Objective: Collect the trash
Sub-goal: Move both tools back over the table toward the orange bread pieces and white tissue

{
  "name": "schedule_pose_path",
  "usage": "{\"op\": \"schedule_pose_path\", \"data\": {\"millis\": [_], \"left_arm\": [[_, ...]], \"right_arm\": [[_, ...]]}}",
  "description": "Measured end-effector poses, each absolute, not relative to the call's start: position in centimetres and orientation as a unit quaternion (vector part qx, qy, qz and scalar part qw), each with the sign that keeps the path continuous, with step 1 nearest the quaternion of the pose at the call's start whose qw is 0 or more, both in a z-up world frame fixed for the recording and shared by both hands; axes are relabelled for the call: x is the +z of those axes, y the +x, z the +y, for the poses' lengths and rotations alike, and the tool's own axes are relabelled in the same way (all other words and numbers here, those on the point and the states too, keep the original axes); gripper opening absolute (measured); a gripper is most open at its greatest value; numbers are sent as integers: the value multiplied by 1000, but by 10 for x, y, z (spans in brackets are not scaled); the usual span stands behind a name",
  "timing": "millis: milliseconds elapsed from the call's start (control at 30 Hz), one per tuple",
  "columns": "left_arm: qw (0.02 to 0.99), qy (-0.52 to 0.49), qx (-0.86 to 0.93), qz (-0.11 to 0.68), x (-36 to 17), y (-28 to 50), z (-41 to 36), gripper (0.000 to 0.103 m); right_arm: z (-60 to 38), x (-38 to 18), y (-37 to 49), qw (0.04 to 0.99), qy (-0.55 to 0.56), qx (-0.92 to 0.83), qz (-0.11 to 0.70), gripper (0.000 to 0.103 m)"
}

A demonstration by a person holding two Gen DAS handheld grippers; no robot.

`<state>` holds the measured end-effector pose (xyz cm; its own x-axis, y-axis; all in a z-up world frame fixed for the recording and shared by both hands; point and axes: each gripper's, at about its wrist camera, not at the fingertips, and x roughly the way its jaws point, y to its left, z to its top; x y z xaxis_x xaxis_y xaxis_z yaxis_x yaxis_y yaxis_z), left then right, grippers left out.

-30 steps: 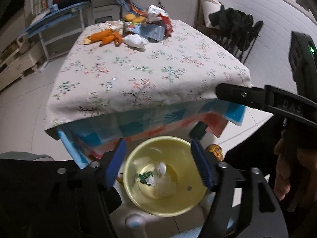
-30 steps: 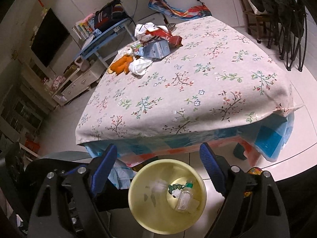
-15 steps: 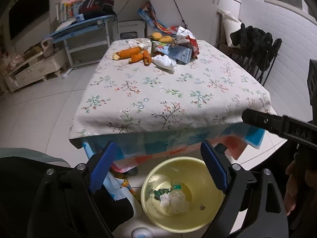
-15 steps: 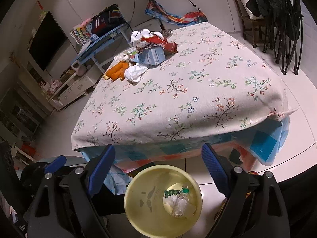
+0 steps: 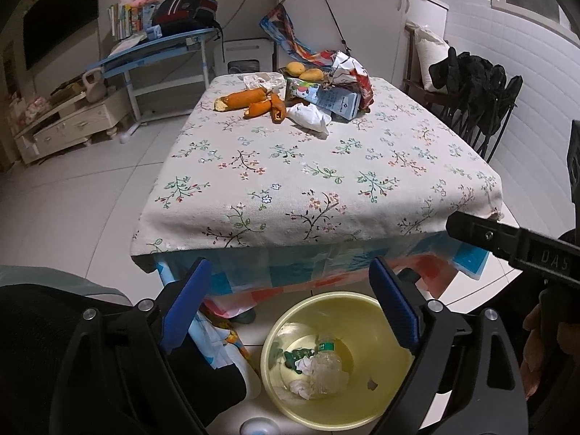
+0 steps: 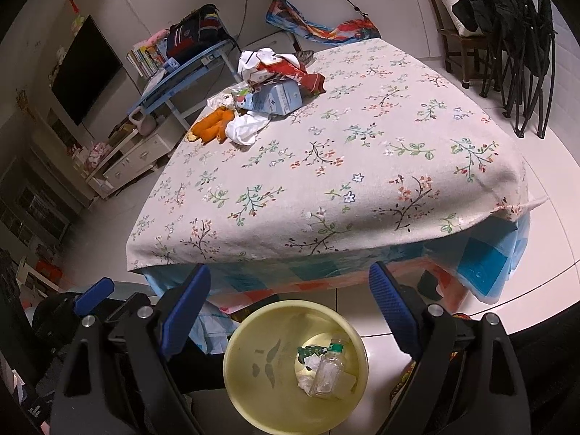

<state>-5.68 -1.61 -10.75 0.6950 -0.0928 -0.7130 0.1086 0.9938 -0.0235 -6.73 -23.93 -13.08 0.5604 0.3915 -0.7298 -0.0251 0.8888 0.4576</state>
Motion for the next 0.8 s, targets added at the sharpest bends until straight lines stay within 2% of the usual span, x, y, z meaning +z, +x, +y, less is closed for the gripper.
{"op": "schedule_pose_path", "data": {"millis": [333, 800], "left_arm": [[936, -27, -26, 351, -74, -10, 15, 86], [930, -50, -10, 363, -67, 76, 43, 86]], "right_arm": [[-224, -122, -67, 861, 197, 141, 447, 86], [-211, -122, -33, 856, 199, 161, 450, 86]]}}
